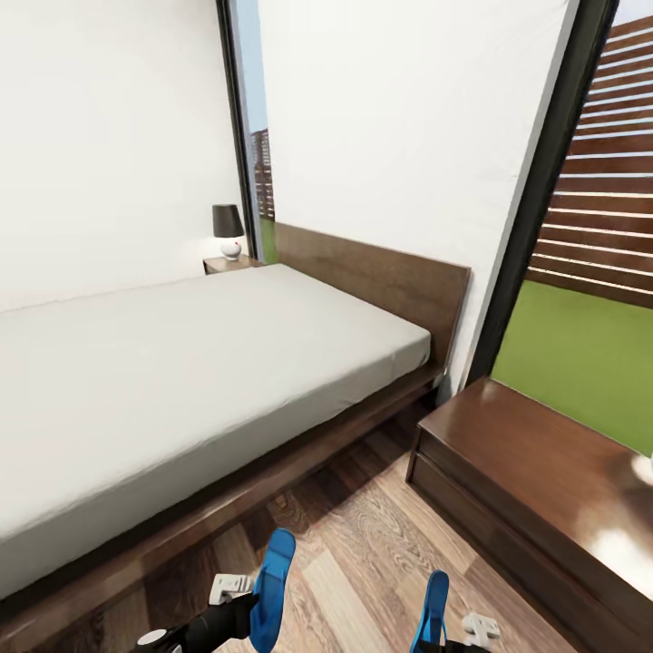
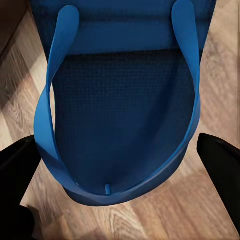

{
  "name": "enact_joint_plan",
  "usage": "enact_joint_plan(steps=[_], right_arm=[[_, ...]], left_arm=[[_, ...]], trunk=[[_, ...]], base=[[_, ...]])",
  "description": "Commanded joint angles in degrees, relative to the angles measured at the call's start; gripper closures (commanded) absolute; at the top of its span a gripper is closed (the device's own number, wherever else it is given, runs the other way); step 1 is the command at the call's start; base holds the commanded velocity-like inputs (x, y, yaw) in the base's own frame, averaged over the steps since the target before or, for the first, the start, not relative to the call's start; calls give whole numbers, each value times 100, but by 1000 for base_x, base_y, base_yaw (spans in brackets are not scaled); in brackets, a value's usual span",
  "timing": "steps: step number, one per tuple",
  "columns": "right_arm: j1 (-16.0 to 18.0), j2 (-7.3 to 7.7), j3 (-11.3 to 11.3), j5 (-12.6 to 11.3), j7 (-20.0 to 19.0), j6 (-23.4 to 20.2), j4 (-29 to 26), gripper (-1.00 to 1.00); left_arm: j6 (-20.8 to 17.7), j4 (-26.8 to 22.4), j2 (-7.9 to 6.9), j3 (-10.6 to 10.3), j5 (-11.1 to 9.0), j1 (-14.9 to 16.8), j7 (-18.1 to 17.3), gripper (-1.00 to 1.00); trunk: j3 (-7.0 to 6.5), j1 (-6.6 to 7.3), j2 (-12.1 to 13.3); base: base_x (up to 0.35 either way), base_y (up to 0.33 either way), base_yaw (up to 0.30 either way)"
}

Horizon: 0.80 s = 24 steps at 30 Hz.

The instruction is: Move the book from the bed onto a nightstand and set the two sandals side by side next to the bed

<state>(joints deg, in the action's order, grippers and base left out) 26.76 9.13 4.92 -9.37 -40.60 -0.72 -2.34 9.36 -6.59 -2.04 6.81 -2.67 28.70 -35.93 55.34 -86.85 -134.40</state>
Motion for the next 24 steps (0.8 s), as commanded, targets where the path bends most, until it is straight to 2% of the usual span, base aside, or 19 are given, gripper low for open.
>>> enact_joint_plan(steps=[1, 7, 24], right_arm=[[3, 1, 44, 9, -18, -7, 5, 100], [4, 0, 44, 11, -18, -7, 5, 100], [3, -1, 44, 10, -18, -7, 5, 100]], left_arm=[[5, 8, 0, 13, -29, 4, -19, 100], [7, 8, -3, 13, -40, 4, -19, 100], [12, 8, -2, 13, -32, 4, -19, 100]], trunk=[[5, 1, -2], [5, 1, -2], [5, 1, -2]], base=[[0, -21, 16], [0, -3, 49], [0, 0, 242]])
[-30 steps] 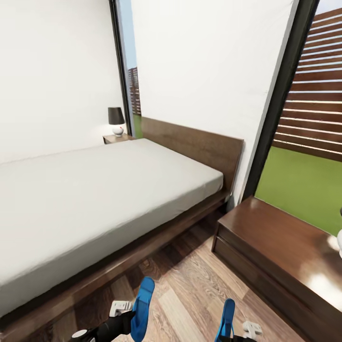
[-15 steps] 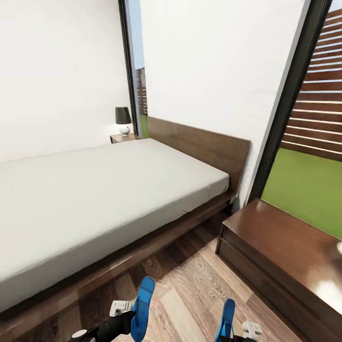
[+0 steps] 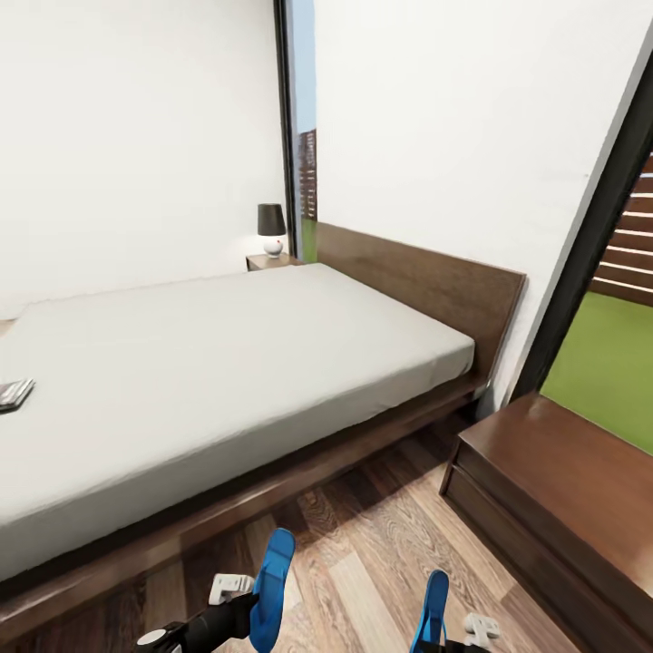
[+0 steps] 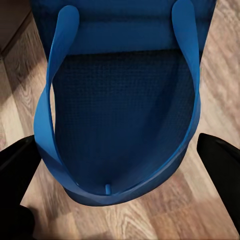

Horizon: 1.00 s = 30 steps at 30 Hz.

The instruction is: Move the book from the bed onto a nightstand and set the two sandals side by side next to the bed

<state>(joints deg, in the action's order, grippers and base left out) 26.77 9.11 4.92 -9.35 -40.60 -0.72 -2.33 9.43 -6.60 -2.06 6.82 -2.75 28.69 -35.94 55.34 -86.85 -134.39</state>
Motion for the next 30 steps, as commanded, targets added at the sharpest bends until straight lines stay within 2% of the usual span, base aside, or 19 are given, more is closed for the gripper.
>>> enact_joint_plan(steps=[1, 6, 30], right_arm=[[3, -1, 44, 10, -18, -7, 4, 100], [4, 1, 44, 10, -18, -7, 4, 100], [4, -2, 44, 11, -18, -7, 4, 100]], left_arm=[[5, 9, 0, 13, -24, 5, -18, 100], [6, 9, 3, 13, -23, 5, -18, 100], [7, 9, -5, 13, -40, 5, -18, 100]], trunk=[[5, 1, -2], [5, 1, -2], [5, 1, -2]], base=[[0, 0, 41], [0, 0, 93], [0, 0, 233]])
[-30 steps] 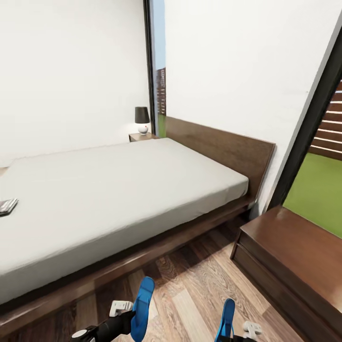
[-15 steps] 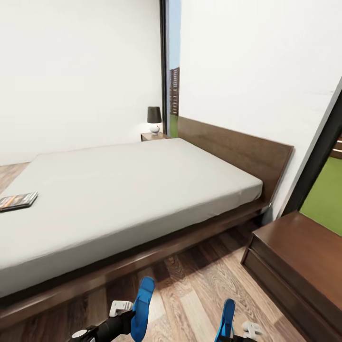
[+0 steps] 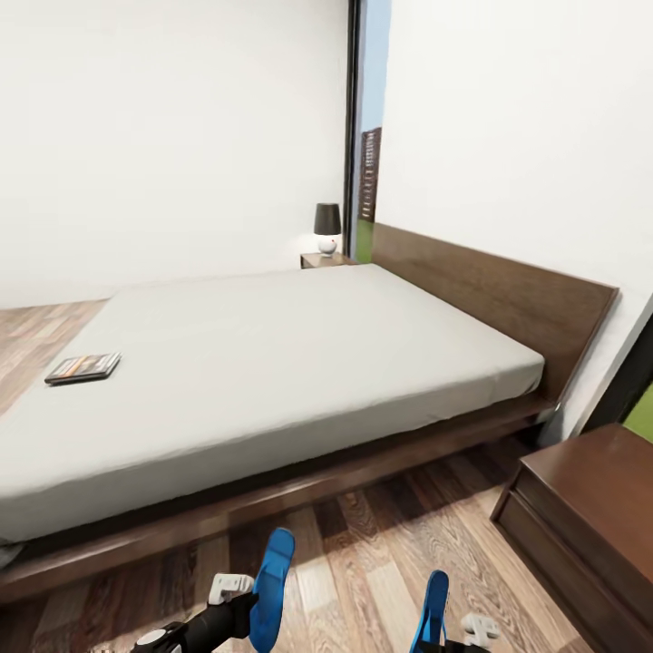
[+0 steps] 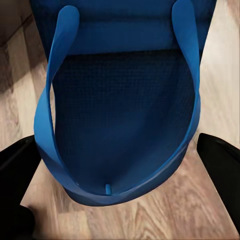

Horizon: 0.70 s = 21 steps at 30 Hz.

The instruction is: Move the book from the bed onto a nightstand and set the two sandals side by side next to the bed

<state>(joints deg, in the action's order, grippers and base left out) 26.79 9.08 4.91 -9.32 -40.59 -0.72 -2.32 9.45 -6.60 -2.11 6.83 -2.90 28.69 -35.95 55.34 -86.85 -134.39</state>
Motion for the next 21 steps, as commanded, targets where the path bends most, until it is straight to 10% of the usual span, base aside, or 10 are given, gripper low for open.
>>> enact_joint_plan(steps=[1, 21], right_arm=[[2, -1, 45, 6, -19, -7, 4, 100], [1, 2, 45, 9, -19, -7, 4, 100]], left_arm=[[4, 10, 0, 11, -26, 5, -18, 100], [4, 11, 6, 11, -18, 5, -18, 100]], trunk=[[5, 1, -2], [5, 1, -2]], base=[[0, 0, 235], [0, 0, 235]])
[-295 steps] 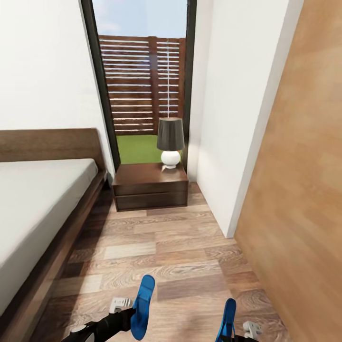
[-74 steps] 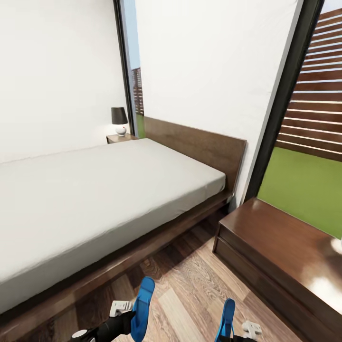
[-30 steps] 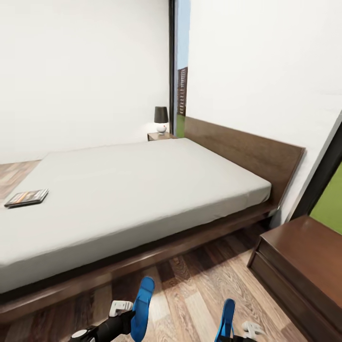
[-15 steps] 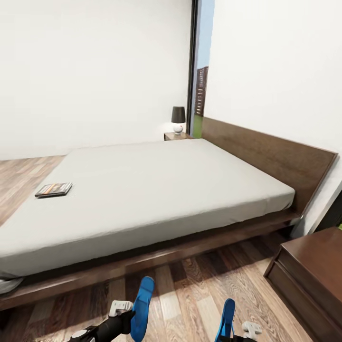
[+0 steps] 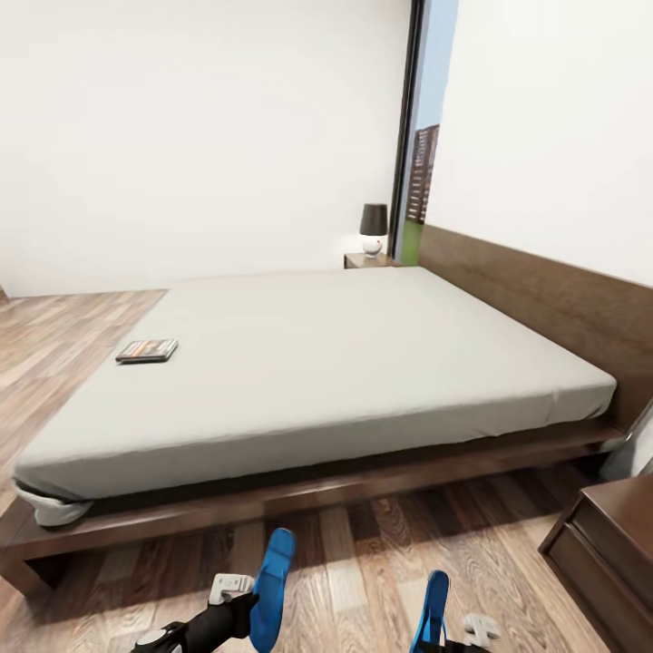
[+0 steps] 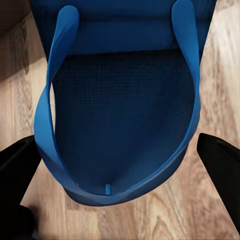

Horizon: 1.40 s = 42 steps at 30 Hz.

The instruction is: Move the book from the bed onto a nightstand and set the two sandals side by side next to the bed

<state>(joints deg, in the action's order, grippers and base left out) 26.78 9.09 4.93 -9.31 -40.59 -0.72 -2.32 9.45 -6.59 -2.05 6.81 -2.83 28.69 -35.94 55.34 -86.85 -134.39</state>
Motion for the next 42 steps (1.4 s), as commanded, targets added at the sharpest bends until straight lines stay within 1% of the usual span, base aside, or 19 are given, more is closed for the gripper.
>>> enact_joint_plan(steps=[1, 37, 42], right_arm=[[2, 3, 43, 8, -19, -7, 4, 100], [2, -4, 43, 8, -19, -7, 4, 100], [2, -3, 44, 4, -19, -7, 4, 100]], left_arm=[[4, 10, 1, 13, -25, 5, -18, 100], [4, 10, -1, 13, -16, 5, -18, 100], [4, 10, -1, 13, -16, 5, -18, 100]], trunk=[[5, 1, -2], [5, 1, -2], [5, 1, -2]], base=[[0, 0, 235], [0, 0, 235], [0, 0, 109]])
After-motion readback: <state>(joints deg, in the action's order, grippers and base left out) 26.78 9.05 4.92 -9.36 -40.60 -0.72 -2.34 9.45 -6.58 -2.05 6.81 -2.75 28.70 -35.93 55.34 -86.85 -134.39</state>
